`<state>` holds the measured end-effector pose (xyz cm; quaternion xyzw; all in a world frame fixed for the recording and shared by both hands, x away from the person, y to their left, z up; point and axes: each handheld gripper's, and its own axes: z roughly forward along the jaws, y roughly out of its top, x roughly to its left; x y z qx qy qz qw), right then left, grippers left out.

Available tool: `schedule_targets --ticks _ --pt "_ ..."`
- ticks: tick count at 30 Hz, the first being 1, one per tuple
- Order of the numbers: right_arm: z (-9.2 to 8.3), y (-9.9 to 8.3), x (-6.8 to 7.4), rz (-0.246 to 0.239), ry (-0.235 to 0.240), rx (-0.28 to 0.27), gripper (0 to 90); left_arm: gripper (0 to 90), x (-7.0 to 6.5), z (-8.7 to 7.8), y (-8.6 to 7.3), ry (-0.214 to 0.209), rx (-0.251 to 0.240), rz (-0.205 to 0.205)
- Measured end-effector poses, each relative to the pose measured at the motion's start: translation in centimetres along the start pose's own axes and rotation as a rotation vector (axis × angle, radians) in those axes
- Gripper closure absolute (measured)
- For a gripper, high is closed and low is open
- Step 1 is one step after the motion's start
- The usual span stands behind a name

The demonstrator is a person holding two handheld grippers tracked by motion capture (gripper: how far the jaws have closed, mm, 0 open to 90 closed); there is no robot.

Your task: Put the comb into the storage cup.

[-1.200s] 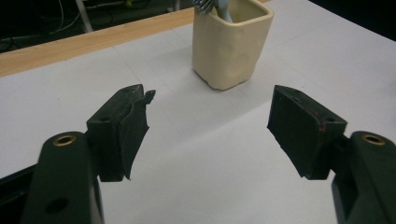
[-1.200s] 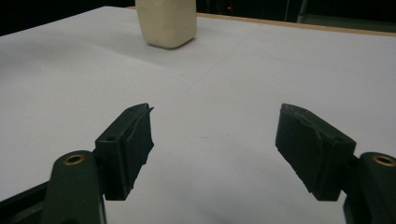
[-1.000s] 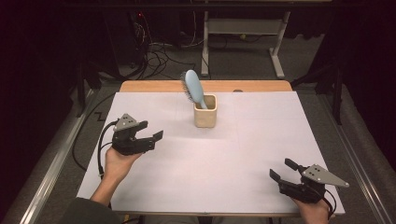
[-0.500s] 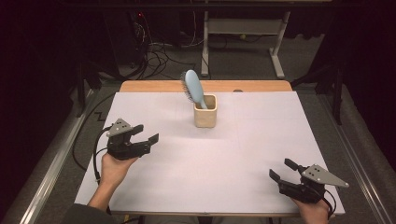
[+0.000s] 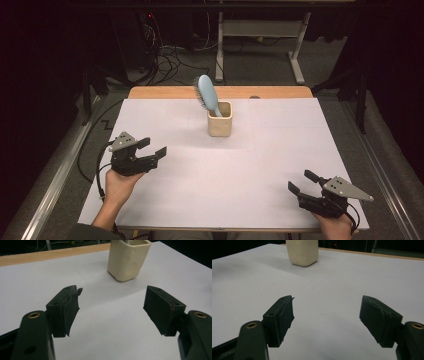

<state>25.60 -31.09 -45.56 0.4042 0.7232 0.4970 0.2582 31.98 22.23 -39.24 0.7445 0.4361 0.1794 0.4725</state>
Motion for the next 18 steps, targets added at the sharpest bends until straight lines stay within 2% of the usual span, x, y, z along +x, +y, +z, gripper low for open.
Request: schedule_targets --ticks 18 --pt "0.0 0.0 0.0 0.003 -0.001 0.000 27.7 28.2 0.1 -1.1 -1.5 0.007 -0.014 -0.020"
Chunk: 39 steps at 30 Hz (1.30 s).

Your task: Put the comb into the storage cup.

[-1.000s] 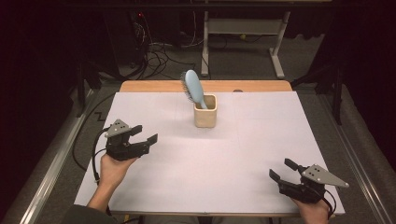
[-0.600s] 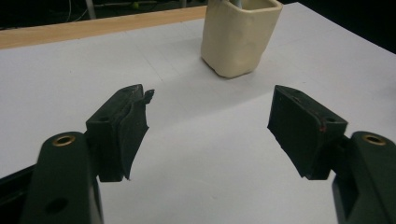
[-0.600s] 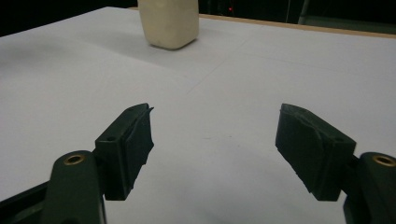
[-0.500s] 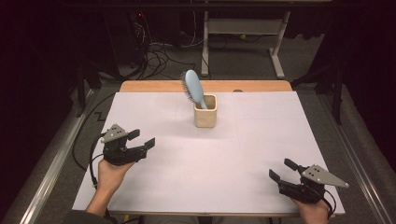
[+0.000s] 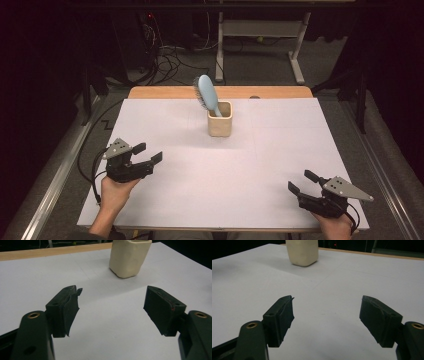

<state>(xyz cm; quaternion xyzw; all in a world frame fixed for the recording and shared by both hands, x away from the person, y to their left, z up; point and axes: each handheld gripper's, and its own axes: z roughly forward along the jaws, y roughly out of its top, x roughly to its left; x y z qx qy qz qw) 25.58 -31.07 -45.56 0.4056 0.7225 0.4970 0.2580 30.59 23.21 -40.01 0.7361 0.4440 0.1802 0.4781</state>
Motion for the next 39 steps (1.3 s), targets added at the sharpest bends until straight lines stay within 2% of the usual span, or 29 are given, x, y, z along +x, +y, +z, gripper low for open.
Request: schedule_targets --ticks 12,28,39 --pt "0.0 0.0 0.0 0.001 -0.005 -0.002 27.7 28.0 0.1 -0.3 -0.8 0.009 0.003 0.001" --pt "-0.1 0.0 0.0 -0.002 -0.012 -0.010 27.6 27.7 0.2 -0.7 -1.8 0.011 0.009 -0.016" --pt "-0.1 0.0 0.0 -0.001 -0.012 -0.011 27.6 27.5 0.5 -0.8 -2.6 0.028 0.011 -0.025"
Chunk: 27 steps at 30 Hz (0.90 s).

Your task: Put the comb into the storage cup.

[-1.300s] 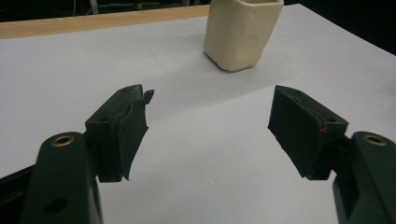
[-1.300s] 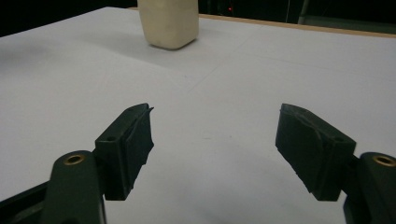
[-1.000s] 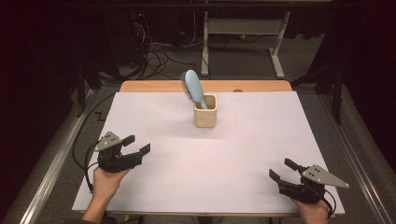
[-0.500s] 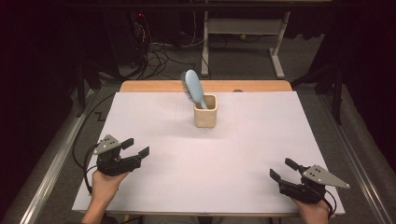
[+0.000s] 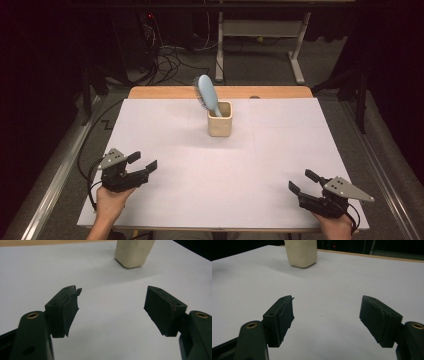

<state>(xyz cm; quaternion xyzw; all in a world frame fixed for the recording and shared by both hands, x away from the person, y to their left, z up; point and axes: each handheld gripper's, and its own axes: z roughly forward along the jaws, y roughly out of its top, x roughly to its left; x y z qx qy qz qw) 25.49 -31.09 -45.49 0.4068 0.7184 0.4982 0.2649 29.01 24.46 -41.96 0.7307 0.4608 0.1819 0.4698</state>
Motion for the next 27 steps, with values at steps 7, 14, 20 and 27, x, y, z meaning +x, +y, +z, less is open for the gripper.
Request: schedule_targets --ticks 7,14,20,27 --pt "0.0 0.0 0.0 0.004 0.005 0.001 27.5 27.3 0.0 -0.1 -0.4 0.018 -0.004 0.019" --pt "0.0 0.0 0.0 0.004 0.005 -0.002 27.4 29.4 0.1 -0.7 -1.0 0.035 -0.035 0.036" --pt "0.0 0.0 0.0 0.005 0.005 -0.002 27.5 30.5 0.1 -1.2 -1.7 0.038 -0.053 0.044" --pt "0.0 0.0 0.0 0.006 0.001 -0.004 27.4 31.0 0.0 -1.2 -2.4 0.050 -0.089 0.035"
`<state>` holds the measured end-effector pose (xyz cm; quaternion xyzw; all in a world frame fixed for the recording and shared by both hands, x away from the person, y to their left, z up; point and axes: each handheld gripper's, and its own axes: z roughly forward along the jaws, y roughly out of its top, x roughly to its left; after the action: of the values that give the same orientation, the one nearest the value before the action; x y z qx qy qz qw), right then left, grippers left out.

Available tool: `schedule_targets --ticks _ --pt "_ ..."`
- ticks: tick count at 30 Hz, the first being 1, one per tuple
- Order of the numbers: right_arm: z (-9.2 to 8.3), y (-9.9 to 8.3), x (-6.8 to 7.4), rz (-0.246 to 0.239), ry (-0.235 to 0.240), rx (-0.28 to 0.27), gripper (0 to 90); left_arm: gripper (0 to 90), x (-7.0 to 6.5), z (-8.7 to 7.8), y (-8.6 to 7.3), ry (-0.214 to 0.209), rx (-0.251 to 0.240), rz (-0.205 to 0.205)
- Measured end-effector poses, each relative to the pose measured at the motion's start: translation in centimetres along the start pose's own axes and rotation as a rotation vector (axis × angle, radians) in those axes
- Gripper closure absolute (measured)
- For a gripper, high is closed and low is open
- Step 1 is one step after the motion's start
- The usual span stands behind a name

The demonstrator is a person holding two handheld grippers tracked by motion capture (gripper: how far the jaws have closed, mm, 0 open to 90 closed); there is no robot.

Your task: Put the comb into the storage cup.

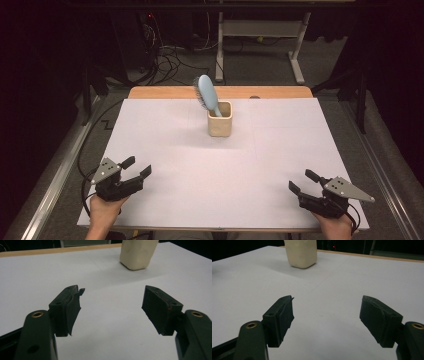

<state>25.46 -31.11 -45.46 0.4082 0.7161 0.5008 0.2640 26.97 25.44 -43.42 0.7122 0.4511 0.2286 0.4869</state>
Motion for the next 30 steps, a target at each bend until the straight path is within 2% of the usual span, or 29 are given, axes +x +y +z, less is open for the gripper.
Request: schedule_targets --ticks 8,14,30 --pt "0.0 0.0 0.0 -0.001 0.000 -0.001 27.4 30.7 -0.3 0.3 -0.7 0.000 0.008 0.007" --pt "0.0 0.0 0.0 -0.001 0.001 0.000 27.4 30.5 -0.4 0.3 -1.2 0.003 -0.003 0.015" --pt "-0.1 0.0 0.0 0.001 0.001 -0.002 27.4 30.3 -0.3 0.4 -2.0 0.011 0.003 -0.006"
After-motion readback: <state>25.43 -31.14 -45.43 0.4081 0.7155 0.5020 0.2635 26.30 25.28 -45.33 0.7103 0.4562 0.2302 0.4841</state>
